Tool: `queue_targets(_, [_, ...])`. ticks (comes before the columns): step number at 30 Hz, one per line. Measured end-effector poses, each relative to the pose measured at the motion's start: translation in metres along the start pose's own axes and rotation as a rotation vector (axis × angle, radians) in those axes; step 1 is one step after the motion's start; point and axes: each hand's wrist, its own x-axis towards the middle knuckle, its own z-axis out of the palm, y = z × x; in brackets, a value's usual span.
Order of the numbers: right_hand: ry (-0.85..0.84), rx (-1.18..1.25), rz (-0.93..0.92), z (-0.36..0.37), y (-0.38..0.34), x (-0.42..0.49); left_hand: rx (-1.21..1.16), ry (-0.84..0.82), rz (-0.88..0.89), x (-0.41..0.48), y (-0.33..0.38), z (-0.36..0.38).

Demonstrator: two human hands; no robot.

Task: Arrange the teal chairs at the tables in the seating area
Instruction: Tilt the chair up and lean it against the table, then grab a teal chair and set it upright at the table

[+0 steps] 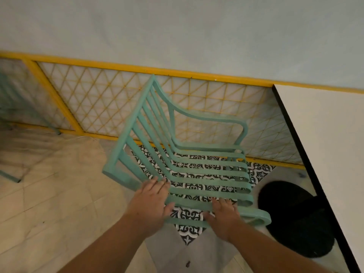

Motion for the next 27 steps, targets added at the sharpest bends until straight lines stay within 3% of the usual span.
queue_targets(3, [0.168,0.143,0.001,-0.034,-0.023,-0.058,-0.056,0.123,0.052,-0.044,-0.004,-0.056])
queue_targets(10, [0.344,0.082,-0.053,-0.155,-0.086,-0.171,-0.153,0.270,0.022,-0.106,-0.044,-0.167])
queue_targets(16, [0.433,-0.078,-0.142,-0.205,-0.112,-0.211,-0.148,0.337,0.024,-0.129,-0.067,-0.201])
queue_targets(27, [0.471,0.032,-0.098,-0.231,-0.123,-0.215,-0.090,0.306,0.034,-0.122,-0.090,-0.234])
